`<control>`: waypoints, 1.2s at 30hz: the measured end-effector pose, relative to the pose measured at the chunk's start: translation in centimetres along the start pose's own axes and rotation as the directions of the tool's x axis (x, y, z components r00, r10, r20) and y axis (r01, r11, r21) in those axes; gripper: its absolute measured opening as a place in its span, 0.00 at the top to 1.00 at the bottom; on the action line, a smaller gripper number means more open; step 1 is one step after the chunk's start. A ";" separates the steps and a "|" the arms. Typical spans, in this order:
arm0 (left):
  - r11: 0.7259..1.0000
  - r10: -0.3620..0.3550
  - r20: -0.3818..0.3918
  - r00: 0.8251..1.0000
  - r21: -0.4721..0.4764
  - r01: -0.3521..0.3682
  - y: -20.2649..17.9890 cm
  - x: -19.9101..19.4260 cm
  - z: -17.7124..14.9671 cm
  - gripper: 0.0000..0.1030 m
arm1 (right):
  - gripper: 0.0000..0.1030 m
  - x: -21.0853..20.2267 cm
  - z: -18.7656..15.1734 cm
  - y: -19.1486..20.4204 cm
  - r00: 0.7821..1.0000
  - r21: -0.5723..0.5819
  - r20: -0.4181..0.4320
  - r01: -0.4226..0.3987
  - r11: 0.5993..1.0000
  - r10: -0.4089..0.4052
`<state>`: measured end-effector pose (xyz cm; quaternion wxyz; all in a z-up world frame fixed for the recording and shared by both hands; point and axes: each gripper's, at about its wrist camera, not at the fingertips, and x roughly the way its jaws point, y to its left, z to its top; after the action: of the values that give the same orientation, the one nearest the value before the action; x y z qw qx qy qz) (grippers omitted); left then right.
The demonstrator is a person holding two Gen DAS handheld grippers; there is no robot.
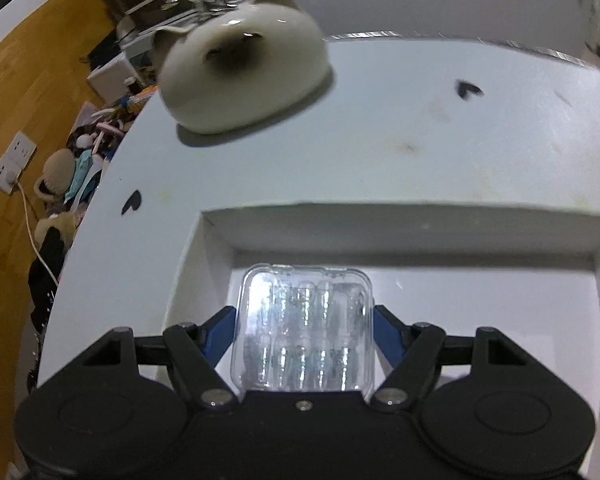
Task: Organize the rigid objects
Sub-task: 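Lower the clear case into the white box and open the right tool, then move the right tool to the wooden popsicle stick and grasp it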
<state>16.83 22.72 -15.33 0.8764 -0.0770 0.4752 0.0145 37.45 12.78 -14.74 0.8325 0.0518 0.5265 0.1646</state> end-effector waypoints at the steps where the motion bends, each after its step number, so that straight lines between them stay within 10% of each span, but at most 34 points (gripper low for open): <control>1: 1.000 -0.002 0.000 1.000 -0.002 0.002 0.0 0.0 0.0 0.97 | 0.28 0.2 0.1 0.1 1.000 0.003 0.001 0.003 1.000 -0.003; 21: 1.000 -0.002 -0.001 1.000 -0.018 0.002 0.2 -0.1 0.0 0.96 | 0.00 -2.5 -1.4 -1.6 0.998 0.049 0.012 -0.060 0.997 0.059; 36: 1.000 0.005 0.011 1.000 -0.030 -0.005 0.2 -0.1 -0.2 0.96 | 0.00 -12.8 -5.7 -8.7 0.961 0.106 0.265 -0.110 0.988 0.079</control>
<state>16.63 22.92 -15.36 0.8777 -0.0889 0.4703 0.0242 29.29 -0.15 -8.51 0.8810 0.1478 0.4185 0.1642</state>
